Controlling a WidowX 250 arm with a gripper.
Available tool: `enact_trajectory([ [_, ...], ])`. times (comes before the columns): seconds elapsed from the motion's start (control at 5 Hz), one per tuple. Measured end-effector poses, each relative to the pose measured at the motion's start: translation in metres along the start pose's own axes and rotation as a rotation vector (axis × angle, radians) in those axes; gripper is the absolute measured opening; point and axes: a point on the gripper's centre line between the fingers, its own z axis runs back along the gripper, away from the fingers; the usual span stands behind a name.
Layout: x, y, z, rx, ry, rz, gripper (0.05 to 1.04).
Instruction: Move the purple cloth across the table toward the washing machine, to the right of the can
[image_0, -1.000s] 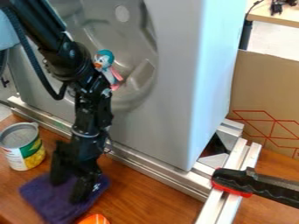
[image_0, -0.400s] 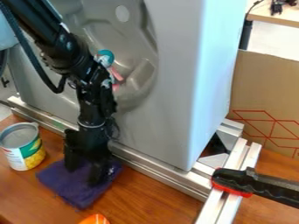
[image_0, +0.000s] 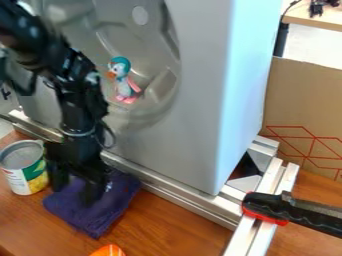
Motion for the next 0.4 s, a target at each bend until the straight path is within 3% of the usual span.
enact_trajectory([
  [0.2, -0.014, 0.006, 0.013, -0.006, -0.033, -0.012, 1.000],
  [0.4, -0.037, 0.009, 0.018, -0.019, -0.028, -0.030, 1.000],
])
